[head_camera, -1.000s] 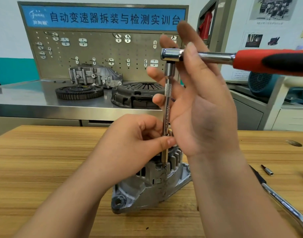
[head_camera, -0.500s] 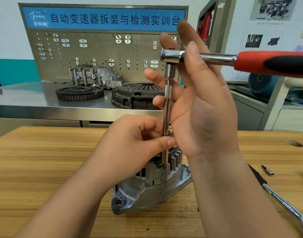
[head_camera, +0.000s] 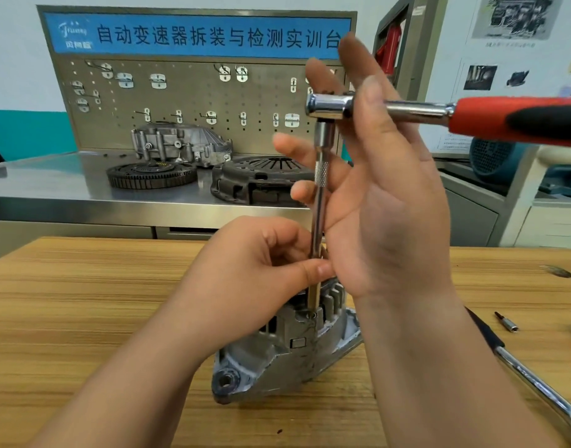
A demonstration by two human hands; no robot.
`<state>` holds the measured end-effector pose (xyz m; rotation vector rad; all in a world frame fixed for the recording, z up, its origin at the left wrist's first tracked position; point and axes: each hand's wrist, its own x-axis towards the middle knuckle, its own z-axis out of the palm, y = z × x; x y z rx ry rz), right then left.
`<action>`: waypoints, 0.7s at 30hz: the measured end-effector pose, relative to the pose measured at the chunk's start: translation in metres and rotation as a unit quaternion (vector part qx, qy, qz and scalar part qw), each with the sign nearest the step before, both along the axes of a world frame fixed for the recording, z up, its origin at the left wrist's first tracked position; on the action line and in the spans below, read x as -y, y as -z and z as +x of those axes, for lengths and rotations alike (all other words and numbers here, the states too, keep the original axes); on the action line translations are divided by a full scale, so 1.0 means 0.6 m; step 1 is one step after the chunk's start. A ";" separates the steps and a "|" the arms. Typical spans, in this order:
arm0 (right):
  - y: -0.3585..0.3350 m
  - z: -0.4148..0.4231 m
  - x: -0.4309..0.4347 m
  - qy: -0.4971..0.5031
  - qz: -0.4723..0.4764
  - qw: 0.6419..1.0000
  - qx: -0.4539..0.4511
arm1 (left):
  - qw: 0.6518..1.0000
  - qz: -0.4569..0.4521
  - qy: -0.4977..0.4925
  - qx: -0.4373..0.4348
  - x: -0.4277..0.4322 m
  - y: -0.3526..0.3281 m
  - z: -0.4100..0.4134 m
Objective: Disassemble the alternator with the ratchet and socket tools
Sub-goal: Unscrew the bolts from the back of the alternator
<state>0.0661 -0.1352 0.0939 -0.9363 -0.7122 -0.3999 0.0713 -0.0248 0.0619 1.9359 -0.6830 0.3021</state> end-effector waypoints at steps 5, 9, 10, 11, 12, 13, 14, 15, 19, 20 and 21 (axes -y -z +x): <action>-0.002 0.006 0.006 -0.058 -0.002 0.995 -0.080 | 0.998 0.035 0.042 -0.012 -0.006 -0.005 -0.003; 0.000 0.004 0.002 -0.011 -0.010 0.999 -0.040 | 1.000 0.018 0.012 -0.001 -0.001 -0.001 -0.001; 0.000 0.002 0.000 0.003 -0.015 1.000 -0.021 | 1.000 0.011 0.005 0.001 0.000 0.000 0.001; 0.000 0.000 -0.002 0.010 -0.017 1.000 -0.006 | 1.000 0.009 -0.002 0.001 0.001 0.000 0.001; 0.000 -0.001 -0.003 0.008 -0.014 1.000 0.003 | 1.000 0.009 -0.005 0.004 0.001 0.002 0.002; 0.000 -0.001 -0.003 0.003 -0.011 1.000 0.007 | 1.000 0.011 -0.006 0.005 0.001 0.002 0.002; 0.001 0.000 -0.003 -0.004 -0.009 1.000 0.008 | 1.000 0.012 -0.005 0.007 -0.001 0.003 0.003; 0.002 0.000 -0.003 -0.011 -0.008 1.000 0.003 | 1.000 0.014 -0.002 0.009 -0.002 0.003 0.003; 0.001 0.008 0.005 -0.061 -0.009 0.996 -0.061 | 0.999 0.028 0.042 -0.008 -0.007 0.000 0.004; 0.001 0.009 0.006 -0.069 -0.010 0.995 -0.072 | 0.998 0.034 0.056 -0.011 -0.007 0.000 0.004; 0.001 0.010 0.006 -0.072 -0.012 0.994 -0.076 | 0.997 0.036 0.060 -0.013 -0.008 0.000 0.004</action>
